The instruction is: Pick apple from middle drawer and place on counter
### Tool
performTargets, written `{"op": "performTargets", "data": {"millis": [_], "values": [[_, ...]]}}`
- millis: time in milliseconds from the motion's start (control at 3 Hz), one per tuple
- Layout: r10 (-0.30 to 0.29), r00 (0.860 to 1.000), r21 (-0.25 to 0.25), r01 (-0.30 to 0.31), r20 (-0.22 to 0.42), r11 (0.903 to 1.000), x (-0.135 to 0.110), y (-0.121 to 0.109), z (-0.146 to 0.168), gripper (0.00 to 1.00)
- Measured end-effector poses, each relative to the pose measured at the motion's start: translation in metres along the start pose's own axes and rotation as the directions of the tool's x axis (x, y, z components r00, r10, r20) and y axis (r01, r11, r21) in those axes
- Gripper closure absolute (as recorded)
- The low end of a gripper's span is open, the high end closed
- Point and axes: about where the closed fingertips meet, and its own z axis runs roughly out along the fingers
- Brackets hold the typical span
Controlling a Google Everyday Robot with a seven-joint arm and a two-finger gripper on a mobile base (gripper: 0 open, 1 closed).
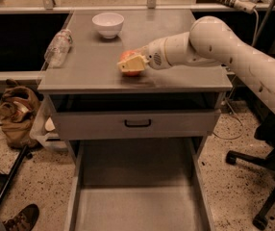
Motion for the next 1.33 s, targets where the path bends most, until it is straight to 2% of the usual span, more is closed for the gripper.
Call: {"op": "performTargets", "data": {"millis": [667,1000,1333], "values": [[0.0,1.0,0.0,0.0,0.0,1.0,0.0,0.0,0.0,0.12],[0.0,1.0,0.0,0.0,0.0,1.0,0.0,0.0001,0.0001,0.0],[0.0,1.0,0.0,0.0,0.0,1.0,0.0,0.0001,0.0001,0.0]]}}
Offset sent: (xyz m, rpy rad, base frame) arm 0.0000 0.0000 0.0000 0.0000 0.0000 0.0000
